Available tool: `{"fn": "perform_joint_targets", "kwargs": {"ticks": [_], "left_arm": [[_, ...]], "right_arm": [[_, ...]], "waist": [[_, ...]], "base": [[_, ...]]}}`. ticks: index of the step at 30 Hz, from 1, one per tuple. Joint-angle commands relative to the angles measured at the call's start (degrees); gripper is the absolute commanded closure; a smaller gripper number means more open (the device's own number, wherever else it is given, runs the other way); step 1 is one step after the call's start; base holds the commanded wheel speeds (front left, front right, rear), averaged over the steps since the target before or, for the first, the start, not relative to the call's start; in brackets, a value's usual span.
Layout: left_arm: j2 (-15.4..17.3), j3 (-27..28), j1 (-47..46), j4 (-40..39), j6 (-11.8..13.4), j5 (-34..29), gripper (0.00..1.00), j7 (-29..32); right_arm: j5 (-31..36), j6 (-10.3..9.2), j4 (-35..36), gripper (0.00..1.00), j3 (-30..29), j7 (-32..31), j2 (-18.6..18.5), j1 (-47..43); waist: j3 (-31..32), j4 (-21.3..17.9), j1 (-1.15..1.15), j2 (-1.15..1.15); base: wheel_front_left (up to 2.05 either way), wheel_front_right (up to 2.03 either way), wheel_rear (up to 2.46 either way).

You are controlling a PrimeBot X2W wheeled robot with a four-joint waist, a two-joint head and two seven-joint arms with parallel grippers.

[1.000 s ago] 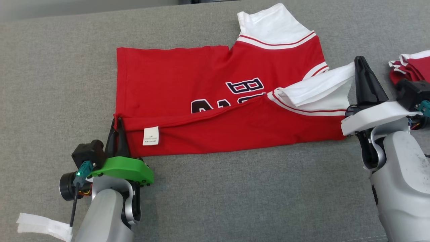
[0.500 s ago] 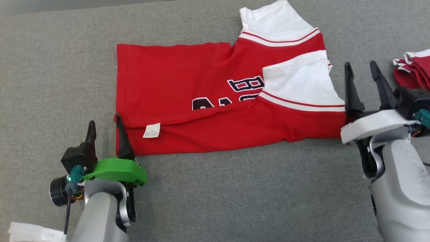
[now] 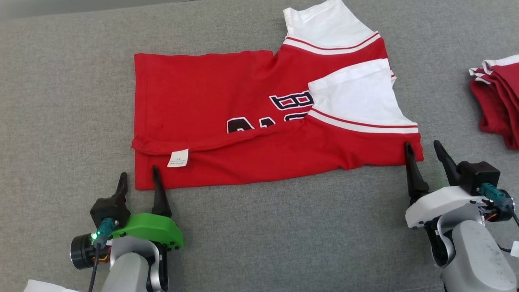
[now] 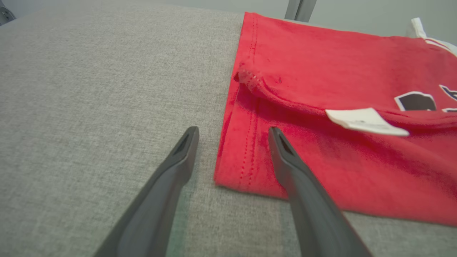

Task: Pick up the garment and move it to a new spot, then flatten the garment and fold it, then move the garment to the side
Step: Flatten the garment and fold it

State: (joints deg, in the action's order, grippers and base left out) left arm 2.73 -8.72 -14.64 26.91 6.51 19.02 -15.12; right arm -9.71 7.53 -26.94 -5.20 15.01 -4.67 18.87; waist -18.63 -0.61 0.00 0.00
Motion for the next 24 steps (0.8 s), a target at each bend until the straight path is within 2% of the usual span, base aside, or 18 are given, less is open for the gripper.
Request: {"fn": "perform_joint_targets", "kwargs": {"ticks": [1,7,9,10,11,12,18,24], "left_arm": [[0.3,-0.1,0.3,1.0,0.4,0.2,0.0,0.0],[0.3,-2.3,-0.9,7.7,-0.7,1.2,0.0,0.4],[0.3,-2.7,-1.5,10.1,-1.2,2.5,0.0,0.5],[0.2,-3.2,-1.8,11.1,-1.5,2.6,0.4,0.6],[0.2,-3.4,-2.1,11.8,-1.5,3.0,0.77,0.7],[0.2,-3.5,-2.3,12.3,-1.7,3.4,1.0,0.7],[0.3,-3.5,-3.2,12.3,-2.9,3.7,1.0,0.6],[0.3,-1.1,-4.3,5.7,-3.3,2.8,1.0,0.0]], "right_arm": [[0.7,-0.1,-1.2,0.0,-0.2,0.2,0.1,-0.1],[2.2,-0.1,-9.3,0.0,0.2,0.0,0.8,2.3],[1.7,-0.1,-10.9,0.82,1.0,-0.3,0.9,3.0],[1.4,-0.1,-11.4,1.0,1.4,-0.3,0.9,3.3],[1.2,-0.09,-11.6,1.0,1.6,-0.3,0.9,3.4],[0.9,-0.09,-11.8,1.0,1.8,-0.3,0.8,3.5],[-1.0,-0.1,-8.7,1.0,1.4,0.1,0.1,3.6],[-3.3,-0.1,-5.5,1.0,1.2,0.1,0.0,4.3]], "waist": [[-0.2,0.0,0.0,0.0],[-0.7,0.3,0.0,0.0],[-0.8,0.5,0.0,0.0],[-0.7,0.6,0.0,0.0],[-0.7,0.7,0.0,0.0],[-0.7,0.7,0.0,0.0],[0.1,0.9,0.0,0.0],[2.5,1.0,0.0,0.0]], "base": [[0.0,0.0,0.0],[0.0,0.0,0.0],[0.0,0.0,0.0],[0.0,0.0,0.0],[0.0,0.0,0.0],[0.0,0.0,0.0],[0.0,0.0,0.0],[0.0,0.0,0.0]]}}
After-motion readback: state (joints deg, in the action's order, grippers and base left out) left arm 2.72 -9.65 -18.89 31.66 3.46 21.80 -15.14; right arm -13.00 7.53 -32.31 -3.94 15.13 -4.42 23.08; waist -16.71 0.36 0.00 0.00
